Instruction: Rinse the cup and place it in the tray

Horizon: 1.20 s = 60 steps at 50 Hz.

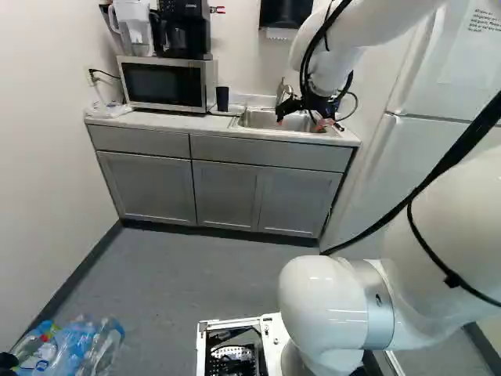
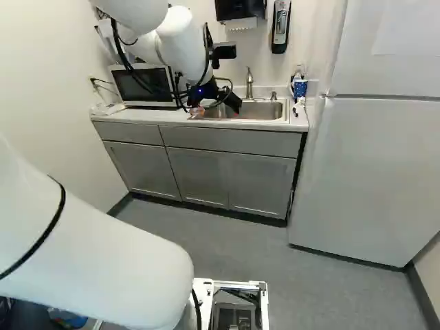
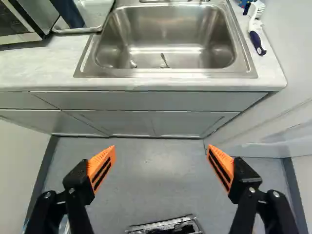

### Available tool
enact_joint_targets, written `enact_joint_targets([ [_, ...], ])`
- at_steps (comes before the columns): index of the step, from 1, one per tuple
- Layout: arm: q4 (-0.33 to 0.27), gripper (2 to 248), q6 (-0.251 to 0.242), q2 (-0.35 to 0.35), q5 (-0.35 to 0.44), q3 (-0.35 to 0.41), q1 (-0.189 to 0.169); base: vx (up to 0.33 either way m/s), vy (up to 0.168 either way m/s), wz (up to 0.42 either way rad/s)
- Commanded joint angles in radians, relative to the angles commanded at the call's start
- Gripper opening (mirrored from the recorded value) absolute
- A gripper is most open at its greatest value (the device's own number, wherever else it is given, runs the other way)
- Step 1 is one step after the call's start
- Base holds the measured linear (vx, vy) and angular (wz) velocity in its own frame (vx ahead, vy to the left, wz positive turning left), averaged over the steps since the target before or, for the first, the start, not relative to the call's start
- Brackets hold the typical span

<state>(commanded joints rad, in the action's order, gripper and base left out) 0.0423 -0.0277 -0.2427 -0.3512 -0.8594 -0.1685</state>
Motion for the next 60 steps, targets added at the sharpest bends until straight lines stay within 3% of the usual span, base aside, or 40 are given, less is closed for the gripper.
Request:
enact_joint_targets([
  [30,-0.009,247,0.006,-0.008,0.253,0.159,0.035,0.000,0.000,0.000],
  [60,-0.021,247,0.014,-0.018,0.601,0.379,0.083,0.000,0.000,0.000],
])
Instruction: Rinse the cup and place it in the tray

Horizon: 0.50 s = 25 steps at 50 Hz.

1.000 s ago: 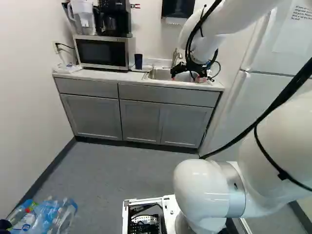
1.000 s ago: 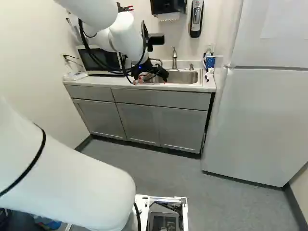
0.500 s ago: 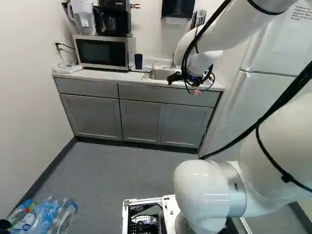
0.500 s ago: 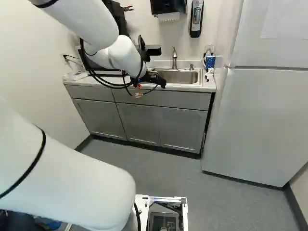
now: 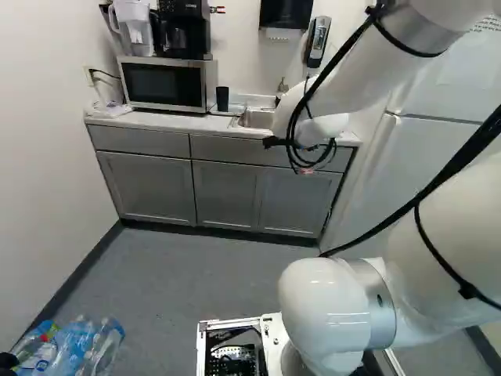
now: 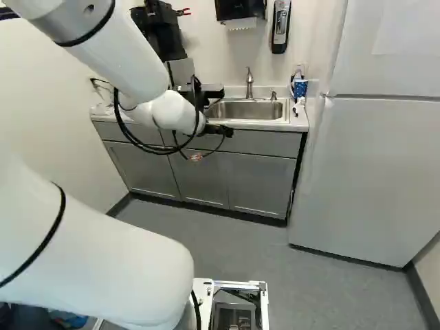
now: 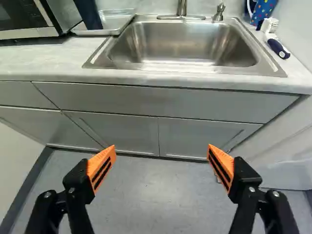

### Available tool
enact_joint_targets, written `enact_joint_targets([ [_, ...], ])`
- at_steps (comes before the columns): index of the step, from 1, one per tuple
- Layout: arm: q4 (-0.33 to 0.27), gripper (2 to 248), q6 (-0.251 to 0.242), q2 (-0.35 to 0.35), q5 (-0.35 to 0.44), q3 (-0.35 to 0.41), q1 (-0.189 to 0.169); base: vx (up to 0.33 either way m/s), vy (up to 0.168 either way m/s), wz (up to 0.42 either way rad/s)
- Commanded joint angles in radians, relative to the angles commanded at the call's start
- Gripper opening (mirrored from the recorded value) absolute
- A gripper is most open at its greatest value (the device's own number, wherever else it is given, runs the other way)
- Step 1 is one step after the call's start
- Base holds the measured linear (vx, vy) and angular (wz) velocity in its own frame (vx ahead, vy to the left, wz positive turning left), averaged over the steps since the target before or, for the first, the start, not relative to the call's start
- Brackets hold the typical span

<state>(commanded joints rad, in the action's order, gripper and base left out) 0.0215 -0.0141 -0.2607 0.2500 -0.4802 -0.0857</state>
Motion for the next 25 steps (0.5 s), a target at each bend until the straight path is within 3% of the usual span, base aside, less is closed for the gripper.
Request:
enact_joint_targets([
  [25,-0.009,247,0.006,-0.008,0.260,0.164,0.036,0.000,0.000,0.000],
])
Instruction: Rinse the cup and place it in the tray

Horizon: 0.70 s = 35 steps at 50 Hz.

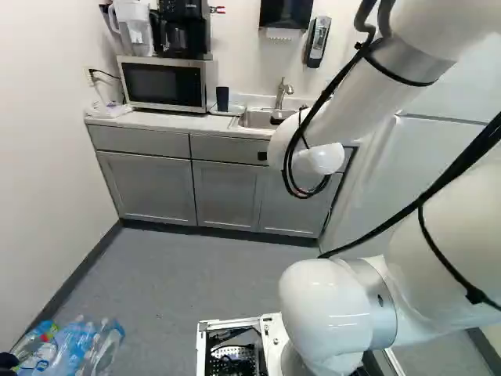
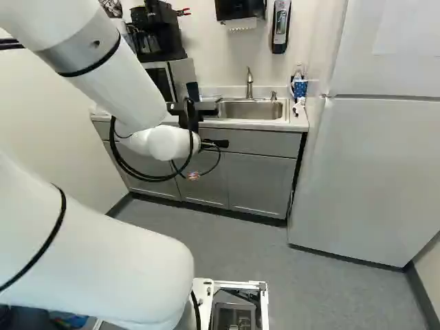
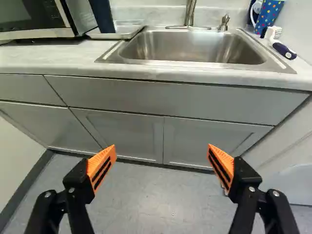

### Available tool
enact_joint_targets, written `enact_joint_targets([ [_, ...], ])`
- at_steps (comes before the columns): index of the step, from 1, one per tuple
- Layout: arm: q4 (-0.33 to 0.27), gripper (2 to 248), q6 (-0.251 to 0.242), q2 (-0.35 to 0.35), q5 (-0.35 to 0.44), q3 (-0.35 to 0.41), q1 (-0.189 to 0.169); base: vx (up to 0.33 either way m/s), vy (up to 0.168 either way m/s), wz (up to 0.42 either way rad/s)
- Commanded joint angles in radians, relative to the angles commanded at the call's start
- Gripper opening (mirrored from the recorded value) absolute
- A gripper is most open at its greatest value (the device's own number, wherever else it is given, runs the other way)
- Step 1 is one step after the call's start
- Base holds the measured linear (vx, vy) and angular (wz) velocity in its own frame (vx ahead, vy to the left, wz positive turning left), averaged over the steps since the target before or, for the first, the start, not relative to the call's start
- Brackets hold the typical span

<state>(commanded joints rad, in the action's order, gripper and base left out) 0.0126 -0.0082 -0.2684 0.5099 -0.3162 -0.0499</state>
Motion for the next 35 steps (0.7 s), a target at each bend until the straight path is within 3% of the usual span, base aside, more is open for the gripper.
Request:
enact_joint_targets([
  [35,-0.009,247,0.006,-0.007,0.248,0.156,0.034,0.000,0.000,0.000],
])
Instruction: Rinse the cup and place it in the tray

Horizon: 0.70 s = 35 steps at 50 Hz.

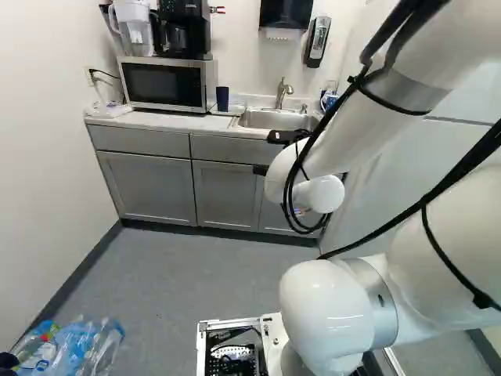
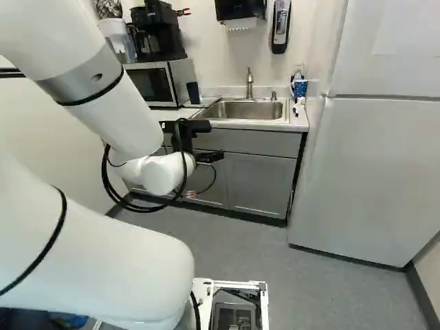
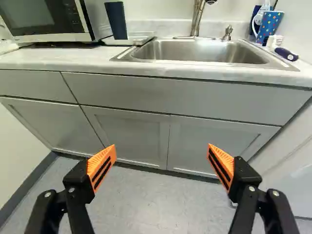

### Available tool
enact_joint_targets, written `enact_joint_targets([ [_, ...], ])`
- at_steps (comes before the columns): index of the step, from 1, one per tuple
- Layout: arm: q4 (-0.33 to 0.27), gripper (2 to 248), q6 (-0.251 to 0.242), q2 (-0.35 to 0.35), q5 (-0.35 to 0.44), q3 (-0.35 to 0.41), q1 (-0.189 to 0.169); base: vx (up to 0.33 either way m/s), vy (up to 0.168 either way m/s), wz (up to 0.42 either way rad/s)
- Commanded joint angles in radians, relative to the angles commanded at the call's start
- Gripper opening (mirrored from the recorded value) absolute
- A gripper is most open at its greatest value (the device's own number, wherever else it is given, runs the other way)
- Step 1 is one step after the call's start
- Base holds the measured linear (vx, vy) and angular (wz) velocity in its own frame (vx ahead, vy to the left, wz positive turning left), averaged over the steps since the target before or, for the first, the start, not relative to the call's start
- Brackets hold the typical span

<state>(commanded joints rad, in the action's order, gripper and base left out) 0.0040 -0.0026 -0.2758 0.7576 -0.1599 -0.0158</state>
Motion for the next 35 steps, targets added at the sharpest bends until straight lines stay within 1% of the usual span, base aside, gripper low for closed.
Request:
enact_joint_targets([
  [17,-0.002,247,0.002,-0.002,0.070,0.044,0.010,0.000,0.000,0.000],
  [35,-0.004,247,0.002,-0.003,0.109,0.069,0.015,0.000,0.000,0.000],
])
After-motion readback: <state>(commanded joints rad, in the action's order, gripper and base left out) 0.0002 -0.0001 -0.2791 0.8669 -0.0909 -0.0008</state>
